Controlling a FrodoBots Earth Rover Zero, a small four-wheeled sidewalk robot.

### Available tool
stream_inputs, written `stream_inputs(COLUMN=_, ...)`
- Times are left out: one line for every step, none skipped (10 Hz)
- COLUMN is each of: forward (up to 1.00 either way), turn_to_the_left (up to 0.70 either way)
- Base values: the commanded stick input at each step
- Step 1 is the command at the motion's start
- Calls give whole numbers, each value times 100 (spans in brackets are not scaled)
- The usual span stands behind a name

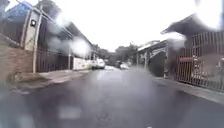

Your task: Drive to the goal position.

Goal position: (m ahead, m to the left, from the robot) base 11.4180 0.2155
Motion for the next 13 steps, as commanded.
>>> stream_inputs(forward=70, turn_to_the_left=-35)
stream_inputs(forward=70, turn_to_the_left=-17)
stream_inputs(forward=70, turn_to_the_left=0)
stream_inputs(forward=70, turn_to_the_left=0)
stream_inputs(forward=70, turn_to_the_left=0)
stream_inputs(forward=70, turn_to_the_left=0)
stream_inputs(forward=70, turn_to_the_left=0)
stream_inputs(forward=70, turn_to_the_left=0)
stream_inputs(forward=70, turn_to_the_left=0)
stream_inputs(forward=70, turn_to_the_left=0)
stream_inputs(forward=70, turn_to_the_left=0)
stream_inputs(forward=70, turn_to_the_left=0)
stream_inputs(forward=70, turn_to_the_left=0)
